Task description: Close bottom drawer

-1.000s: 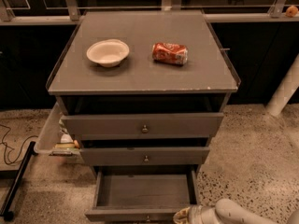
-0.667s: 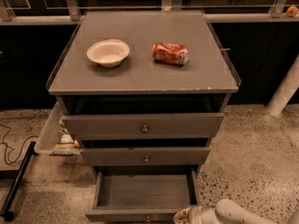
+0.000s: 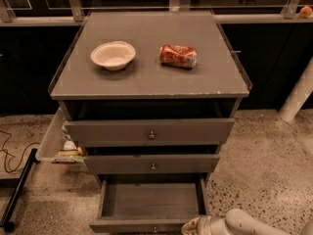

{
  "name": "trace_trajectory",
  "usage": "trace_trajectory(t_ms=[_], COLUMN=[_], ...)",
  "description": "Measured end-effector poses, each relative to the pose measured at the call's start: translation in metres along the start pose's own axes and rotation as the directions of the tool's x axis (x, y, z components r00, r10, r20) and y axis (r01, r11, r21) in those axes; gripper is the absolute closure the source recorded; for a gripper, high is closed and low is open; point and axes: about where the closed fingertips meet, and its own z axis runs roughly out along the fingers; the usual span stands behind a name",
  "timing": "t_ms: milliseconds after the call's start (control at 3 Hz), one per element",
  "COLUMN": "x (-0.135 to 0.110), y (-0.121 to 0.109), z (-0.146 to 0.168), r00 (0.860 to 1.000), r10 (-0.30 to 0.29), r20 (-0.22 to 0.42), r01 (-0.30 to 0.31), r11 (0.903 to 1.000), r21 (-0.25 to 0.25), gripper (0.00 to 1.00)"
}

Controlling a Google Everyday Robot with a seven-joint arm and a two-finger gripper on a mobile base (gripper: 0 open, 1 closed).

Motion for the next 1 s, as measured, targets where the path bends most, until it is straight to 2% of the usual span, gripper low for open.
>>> trace_trajectory(t_ms=[333, 667, 1000], x=[0.0, -0.0028, -0.0028], y=[0.0, -0.0053, -0.0037], z=[0.0, 0.0053, 0.0051], r00=[1.0, 1.0, 1.0], r10=[0.0, -0.011, -0.011], r20=[0.0, 0.017, 0.018], r01=[0.0, 0.011, 0.011], r11=[1.0, 0.9999, 0.9999], r21=[0.0, -0.006, -0.006], gripper=[0.13, 0.0, 0.19])
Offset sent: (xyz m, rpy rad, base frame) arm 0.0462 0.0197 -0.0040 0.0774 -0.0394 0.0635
